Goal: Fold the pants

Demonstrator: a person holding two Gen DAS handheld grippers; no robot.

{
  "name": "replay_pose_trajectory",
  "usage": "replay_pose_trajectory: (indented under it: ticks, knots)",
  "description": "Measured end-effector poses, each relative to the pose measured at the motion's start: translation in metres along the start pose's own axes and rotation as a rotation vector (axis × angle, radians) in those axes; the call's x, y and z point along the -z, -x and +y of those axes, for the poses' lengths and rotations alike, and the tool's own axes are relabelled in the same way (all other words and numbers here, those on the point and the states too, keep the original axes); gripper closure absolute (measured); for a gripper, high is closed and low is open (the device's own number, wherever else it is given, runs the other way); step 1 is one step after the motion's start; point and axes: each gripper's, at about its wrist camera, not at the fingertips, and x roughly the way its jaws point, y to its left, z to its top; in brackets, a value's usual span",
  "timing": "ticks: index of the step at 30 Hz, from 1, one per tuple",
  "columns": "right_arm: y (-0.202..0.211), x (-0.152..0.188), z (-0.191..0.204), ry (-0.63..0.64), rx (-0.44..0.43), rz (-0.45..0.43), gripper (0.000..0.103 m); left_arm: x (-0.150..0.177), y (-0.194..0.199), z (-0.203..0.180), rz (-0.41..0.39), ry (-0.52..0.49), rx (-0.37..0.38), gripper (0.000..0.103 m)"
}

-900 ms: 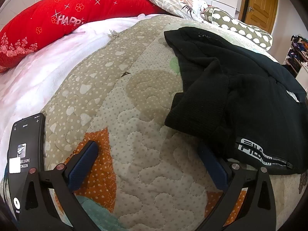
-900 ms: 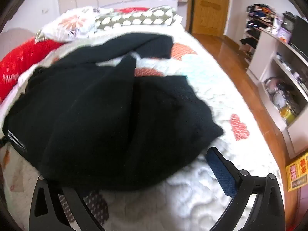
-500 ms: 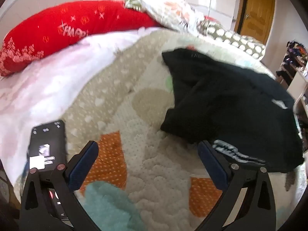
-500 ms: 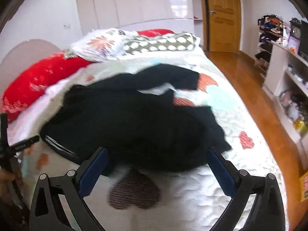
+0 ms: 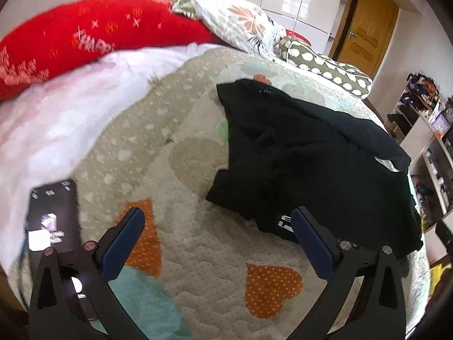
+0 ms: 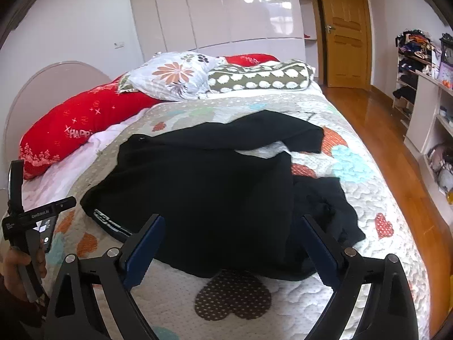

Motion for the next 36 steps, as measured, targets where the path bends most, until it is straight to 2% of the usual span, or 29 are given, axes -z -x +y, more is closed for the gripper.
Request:
replay_pose_trajectory:
  ticks: [5,7,11,17,18,19,20,21,22,23,25,27,28,31,36]
  knots:
    - [0.003,0.007,-0.027,-0.033,0.059,0.037,0.008,0.004,-0.017,-0.008,0.029,0.022,0.03,0.0]
    - [0.005,0.012,-0.043,-0.046,0.108,0.043,0.008,0.003,-0.025,-0.014,0.047,0.024,0.041,0.0]
    - [0.007,0.022,-0.079,-0.121,0.166,0.057,0.008,0.001,-0.041,-0.027,0.078,0.026,0.068,0.0]
    - [-0.005,0.024,-0.117,-0.242,0.157,0.064,0.008,-0.005,-0.06,-0.044,0.107,0.025,0.116,0.0]
    - [-0.012,0.022,-0.12,-0.247,0.163,0.072,0.013,-0.007,-0.061,-0.045,0.104,0.027,0.122,0.006]
    - [-0.021,0.021,-0.124,-0.259,0.161,0.085,0.023,-0.009,-0.062,-0.046,0.096,0.031,0.134,0.011]
    - [-0.028,0.019,-0.126,-0.269,0.152,0.097,0.028,-0.011,-0.062,-0.047,0.092,0.034,0.141,0.026]
    - [-0.037,0.02,-0.129,-0.283,0.143,0.116,0.039,-0.012,-0.064,-0.048,0.09,0.035,0.139,0.049]
    - [-0.045,0.02,-0.13,-0.29,0.152,0.134,0.046,-0.014,-0.065,-0.049,0.089,0.035,0.131,0.061]
    - [-0.049,0.02,-0.129,-0.284,0.168,0.131,0.049,-0.015,-0.067,-0.049,0.093,0.038,0.146,0.075]
    - [-0.05,0.016,-0.121,-0.245,0.163,0.117,0.074,-0.018,-0.067,-0.048,0.097,0.047,0.165,0.082]
    - [-0.049,0.012,-0.113,-0.207,0.143,0.116,0.088,-0.02,-0.06,-0.049,0.082,0.032,0.165,0.089]
    - [-0.047,0.01,-0.109,-0.196,0.144,0.114,0.088,-0.021,-0.053,-0.048,0.068,0.027,0.163,0.093]
    - [-0.03,0.003,-0.103,-0.181,0.139,0.073,0.089,-0.025,-0.028,-0.04,0.043,0.019,0.186,0.094]
    - [0.015,-0.013,-0.1,-0.164,0.14,0.004,0.089,-0.024,0.009,-0.023,0.003,-0.01,0.154,0.094]
